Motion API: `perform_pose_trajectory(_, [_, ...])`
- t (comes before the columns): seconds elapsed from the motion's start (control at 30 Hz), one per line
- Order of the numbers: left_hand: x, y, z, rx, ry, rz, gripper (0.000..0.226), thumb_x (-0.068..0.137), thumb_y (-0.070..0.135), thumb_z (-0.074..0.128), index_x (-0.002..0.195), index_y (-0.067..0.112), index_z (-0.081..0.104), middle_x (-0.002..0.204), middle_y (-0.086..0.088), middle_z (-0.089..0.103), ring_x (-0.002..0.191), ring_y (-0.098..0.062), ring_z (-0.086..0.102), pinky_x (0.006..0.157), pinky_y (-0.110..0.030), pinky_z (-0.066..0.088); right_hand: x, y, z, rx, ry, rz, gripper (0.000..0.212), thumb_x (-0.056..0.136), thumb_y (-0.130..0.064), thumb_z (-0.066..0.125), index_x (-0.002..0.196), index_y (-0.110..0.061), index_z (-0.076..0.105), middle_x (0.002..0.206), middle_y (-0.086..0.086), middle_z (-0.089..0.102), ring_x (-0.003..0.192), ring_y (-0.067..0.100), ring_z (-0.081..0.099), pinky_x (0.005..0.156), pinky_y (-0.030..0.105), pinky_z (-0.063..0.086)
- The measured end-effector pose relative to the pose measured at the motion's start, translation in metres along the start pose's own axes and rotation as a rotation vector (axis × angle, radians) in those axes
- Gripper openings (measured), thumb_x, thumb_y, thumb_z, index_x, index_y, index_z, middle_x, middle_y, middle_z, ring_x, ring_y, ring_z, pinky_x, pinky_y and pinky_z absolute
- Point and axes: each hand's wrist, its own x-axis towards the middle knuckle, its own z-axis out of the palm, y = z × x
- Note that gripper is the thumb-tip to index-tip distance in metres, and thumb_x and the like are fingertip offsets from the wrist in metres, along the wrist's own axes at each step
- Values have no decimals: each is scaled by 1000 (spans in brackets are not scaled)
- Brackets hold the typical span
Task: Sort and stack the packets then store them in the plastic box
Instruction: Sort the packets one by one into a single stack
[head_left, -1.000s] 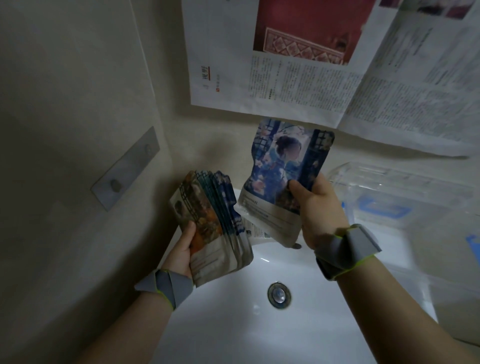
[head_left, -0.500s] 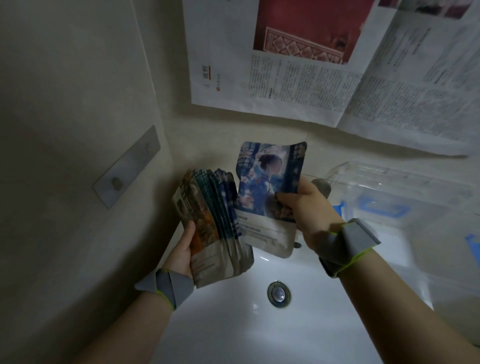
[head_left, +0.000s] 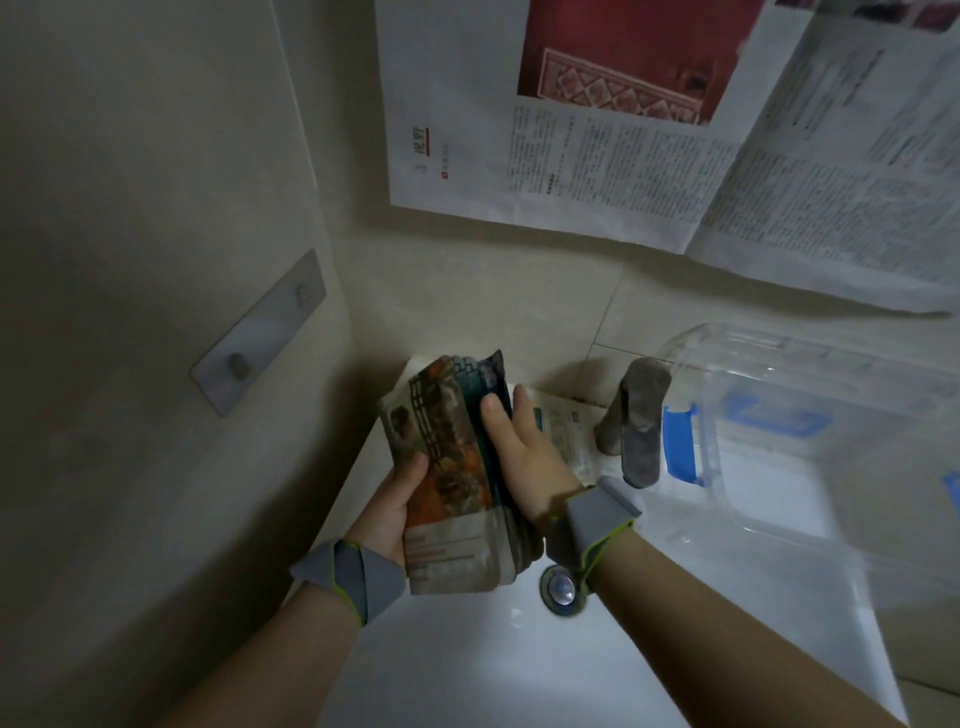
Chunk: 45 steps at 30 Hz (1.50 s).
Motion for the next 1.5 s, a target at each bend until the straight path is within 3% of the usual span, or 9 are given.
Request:
perform_pose_trajectory(0.3, [-1, 12, -17, 8, 107, 40, 22, 86, 29, 56, 96, 14, 70, 84, -7, 77, 74, -22, 73, 56, -32, 59, 10, 18, 16, 48, 7, 91, 58, 81, -61, 49, 123, -21, 49, 124, 3, 60, 110, 23, 57, 101, 40, 43])
perform_pose_trajectory(0.43, [6, 17, -16, 39, 99, 69, 94, 30, 40, 93, 113, 14, 59, 93, -10, 76, 84, -25, 73, 60, -34, 59, 14, 21, 22, 54, 17, -14, 70, 65, -63, 64, 119, -25, 40, 121, -2, 61, 105, 17, 61, 94, 35, 49])
perform_pose_trajectory(0.6, [15, 16, -18, 16, 110, 80, 110, 23, 40, 93, 120, 10, 54, 92, -11, 76, 82, -26, 73, 60, -35, 59, 32, 29, 20, -58, 17, 14, 59, 64, -50, 70, 115, -31, 46, 108, -7, 64, 100, 20, 63, 88, 33, 50])
perform_pose_trajectory(0.83, [27, 26, -17, 106, 46, 81, 86, 20, 28, 95, 98, 13, 63, 82, -10, 77, 72, -25, 73, 54, -32, 58, 49, 38, 28, 46, 23, 60, 50, 79, -56, 53, 120, -30, 42, 126, 7, 56, 115, 28, 53, 103, 48, 40])
perform_pose_trajectory(0.97, [39, 28, -16, 174, 128, 77, 26, 71, -2, 71, 89, 13, 59, 75, -10, 72, 57, -15, 71, 46, -25, 55, 63, 36, 27, 26, 40, -16, 50, 84, -35, 48, 131, -24, 39, 123, 12, 60, 112, 33, 56, 99, 53, 43])
perform_pose_trajectory(1.1, [50, 27, -21, 137, 177, 82, 87, 10, 30, 94, 89, 10, 65, 69, -6, 75, 59, -20, 71, 44, -28, 55, 77, 35, 19, 120, -13, 23, 27, 92, -26, 47, 118, -31, 52, 113, 6, 66, 106, 26, 61, 97, 45, 48])
perform_pose_trajectory(1.23, [60, 31, -43, 147, 292, 18, 47, 75, 14, 68, 120, 10, 58, 94, -9, 68, 75, -24, 69, 51, -29, 58, 89, 49, -5, 126, -27, 69, 31, 97, -37, 34, 99, -28, 64, 105, 0, 67, 99, 16, 61, 86, 29, 47])
perform_pose_trajectory(1.37, [68, 36, -55, 172, 287, -11, 98, 27, 47, 91, 115, 20, 59, 106, -6, 70, 92, -23, 69, 67, -35, 60, 109, 86, -9, -611, 279, -42, 53, 87, -44, 46, 127, -10, 53, 128, 15, 57, 120, 36, 51, 99, 41, 39])
perform_pose_trajectory(1.5, [73, 34, -60, 94, 302, -47, 124, 22, 50, 91, 133, 18, 47, 125, -12, 60, 111, -31, 58, 72, -38, 60, 112, 113, -6, -913, 138, -1, 91, 66, -51, 70, 143, -22, 30, 154, 11, 25, 143, 33, 19, 116, 49, 11])
